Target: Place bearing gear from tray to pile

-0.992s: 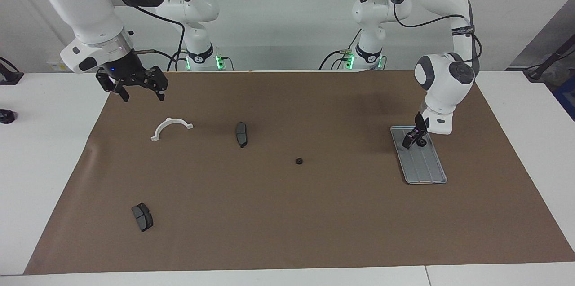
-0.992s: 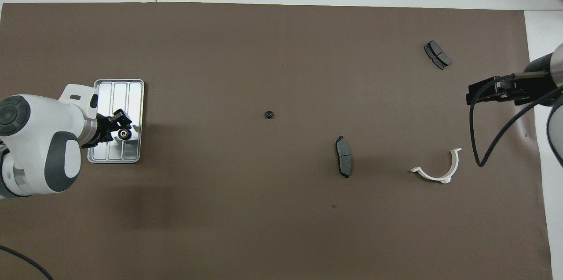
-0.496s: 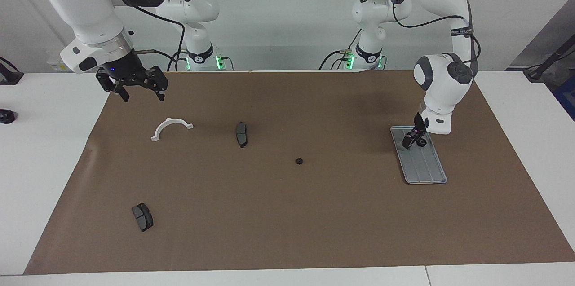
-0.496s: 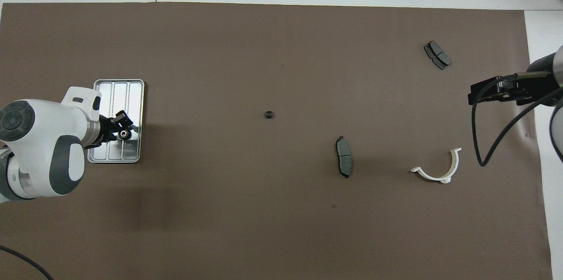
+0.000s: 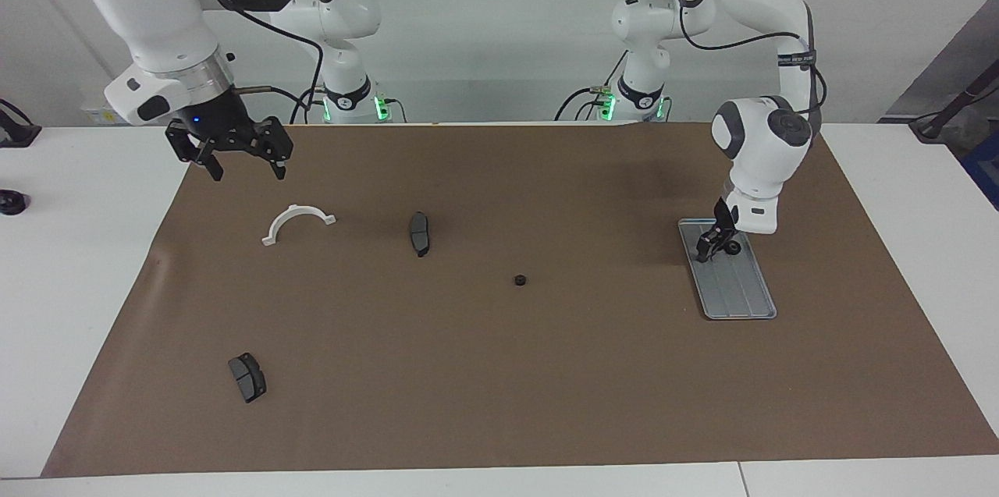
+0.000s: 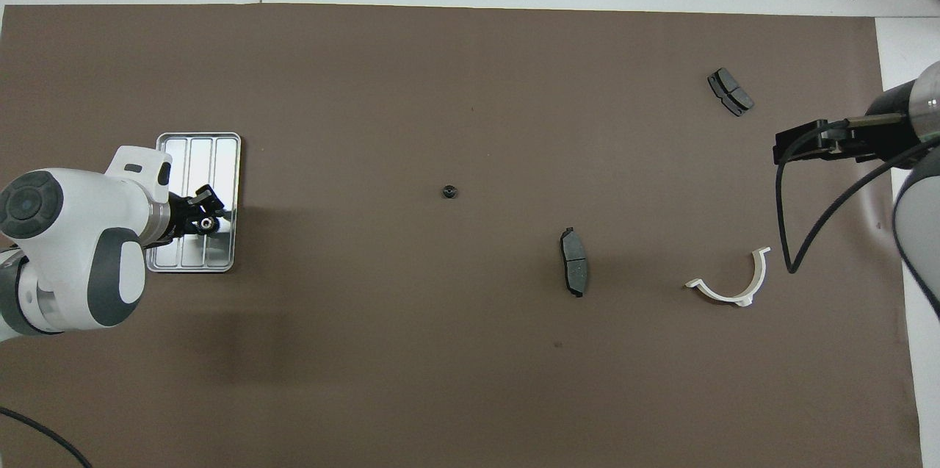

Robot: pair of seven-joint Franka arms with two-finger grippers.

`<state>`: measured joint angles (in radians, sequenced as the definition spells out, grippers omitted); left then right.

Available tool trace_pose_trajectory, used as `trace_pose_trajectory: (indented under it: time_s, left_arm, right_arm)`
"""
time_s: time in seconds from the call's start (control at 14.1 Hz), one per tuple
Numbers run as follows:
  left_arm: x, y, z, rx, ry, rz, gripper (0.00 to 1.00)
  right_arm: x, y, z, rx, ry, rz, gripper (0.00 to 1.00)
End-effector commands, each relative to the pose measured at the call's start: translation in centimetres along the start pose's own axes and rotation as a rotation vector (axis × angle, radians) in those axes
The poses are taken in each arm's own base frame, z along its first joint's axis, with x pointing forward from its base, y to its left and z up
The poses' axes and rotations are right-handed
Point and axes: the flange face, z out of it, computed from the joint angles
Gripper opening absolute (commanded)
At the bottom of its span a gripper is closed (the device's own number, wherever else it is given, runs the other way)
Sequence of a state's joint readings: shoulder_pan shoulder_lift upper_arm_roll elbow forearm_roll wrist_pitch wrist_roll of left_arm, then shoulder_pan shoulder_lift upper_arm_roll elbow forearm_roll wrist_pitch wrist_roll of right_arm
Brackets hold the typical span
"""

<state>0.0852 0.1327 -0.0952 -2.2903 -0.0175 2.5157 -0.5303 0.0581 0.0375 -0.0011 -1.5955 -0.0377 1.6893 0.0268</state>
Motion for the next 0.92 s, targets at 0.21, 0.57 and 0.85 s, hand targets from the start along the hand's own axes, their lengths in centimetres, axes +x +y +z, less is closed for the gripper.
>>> trace_pose_trajectory:
  time_s: [0.21, 0.57, 0.85]
  left_arm:
    - [-0.5, -0.3, 0.6, -0.005, 0.017, 0.001, 0.0]
    - [2.3, 1.6, -4.3, 0.012, -0.012, 0.045, 0.0]
    - [4.1, 3.5, -9.2, 0.026, -0.037, 0.059, 0.0]
  right_arm:
    - [3.4, -10.7, 2.4, -0.025, 0.034, 0.014, 1.0]
    - [5.9, -22.8, 9.9, 0.002, 0.057, 0.053, 1.0]
    - [6.2, -29.4, 16.1, 0.024, 0.091, 0.09, 1.0]
